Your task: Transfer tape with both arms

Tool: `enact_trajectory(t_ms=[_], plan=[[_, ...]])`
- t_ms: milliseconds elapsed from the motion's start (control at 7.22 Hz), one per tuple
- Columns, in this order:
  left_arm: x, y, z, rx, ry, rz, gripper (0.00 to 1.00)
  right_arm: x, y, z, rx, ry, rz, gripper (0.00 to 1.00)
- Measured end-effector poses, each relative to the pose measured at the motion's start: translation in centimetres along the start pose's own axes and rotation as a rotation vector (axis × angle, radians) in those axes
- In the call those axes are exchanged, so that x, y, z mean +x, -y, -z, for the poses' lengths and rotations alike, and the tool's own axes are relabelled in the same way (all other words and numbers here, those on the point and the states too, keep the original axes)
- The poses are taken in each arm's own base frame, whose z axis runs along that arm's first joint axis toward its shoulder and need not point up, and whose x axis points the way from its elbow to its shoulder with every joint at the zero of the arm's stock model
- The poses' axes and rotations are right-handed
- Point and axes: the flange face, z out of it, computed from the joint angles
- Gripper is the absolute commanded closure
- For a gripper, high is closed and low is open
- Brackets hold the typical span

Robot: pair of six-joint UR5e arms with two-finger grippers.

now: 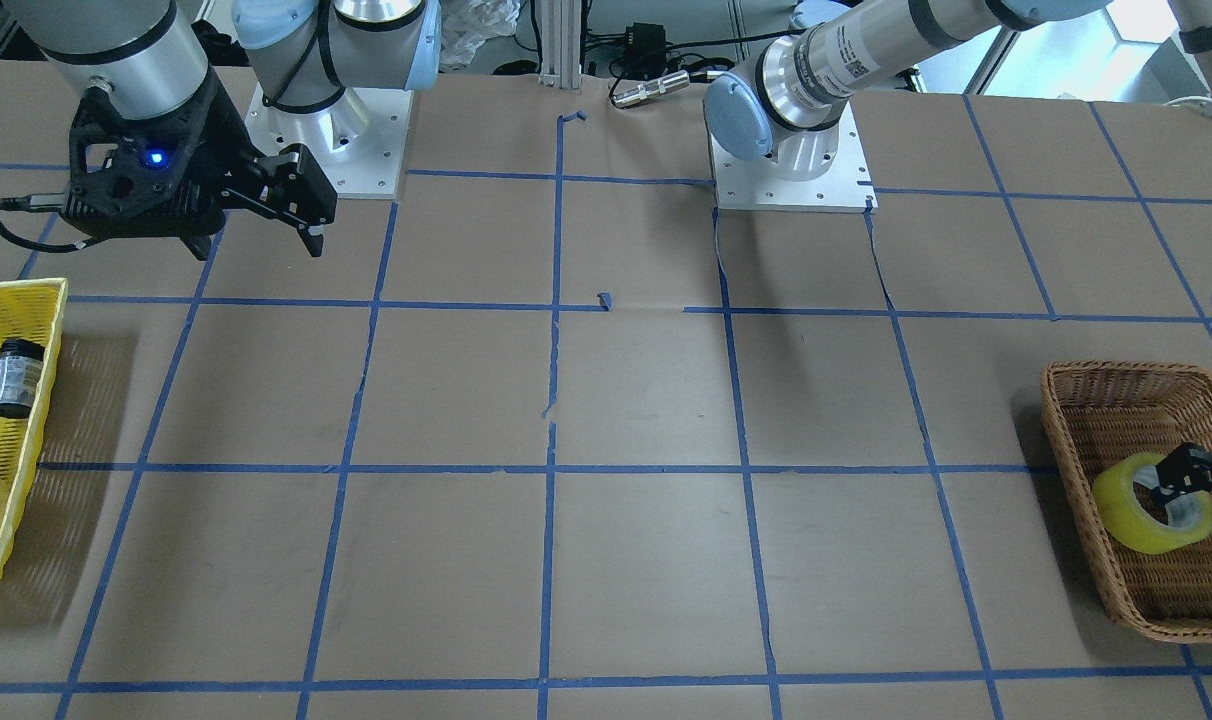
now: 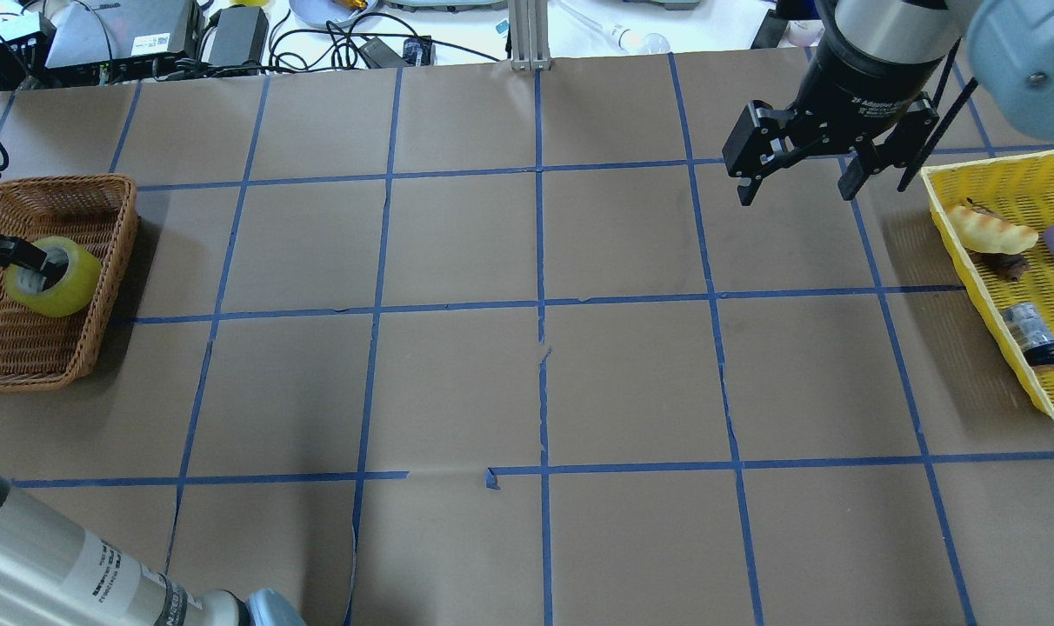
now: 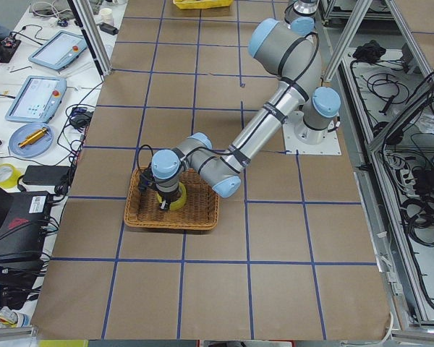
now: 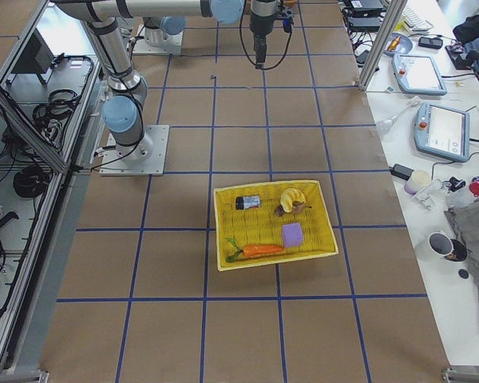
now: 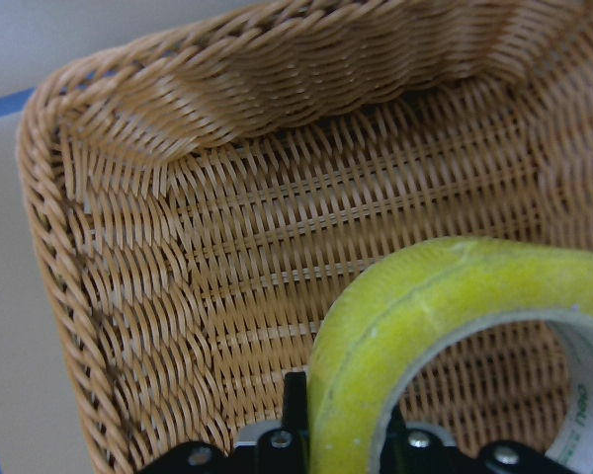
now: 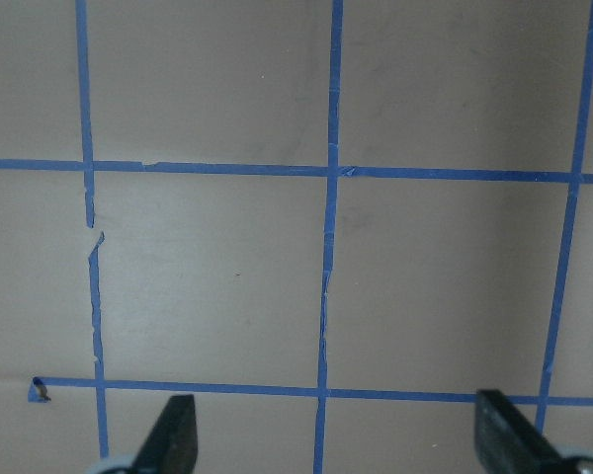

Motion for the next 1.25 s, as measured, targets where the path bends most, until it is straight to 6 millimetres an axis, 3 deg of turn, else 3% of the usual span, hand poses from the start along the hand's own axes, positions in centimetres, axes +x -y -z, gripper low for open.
enact_trajectory(t_ms=[138,277,692,969,1108,1246], plan=[[4.4,2.7,3.9,-0.003,-0.002,-0.009,0.04,0.0,0.0,0.0,0.0,0.0,-0.001,0.0],[10.0,5.1,7.9,-0.009,-0.014,0.022,0.04,0.0,0.0,0.0,0.001,-0.002,-0.003,0.0],[29.7,10.0,16.7,-0.027,-0.021,0.195,0.0,0.0,-0.1,0.2,0.004,0.0,-0.007,0.0],[43.6,10.7,19.5,-0.022,0.026,0.272,0.0,0.0,-0.1,0.2,0.005,0.0,-0.007,0.0],[49.1,9.6,20.5,-0.013,0.03,0.299,0.0,0.0,-0.1,0.2,0.007,-0.001,-0.008,0.0],[52.3,7.8,22.2,-0.001,0.029,0.315,0.0,0.1,-0.1,0.3,0.01,-0.003,-0.008,0.0]])
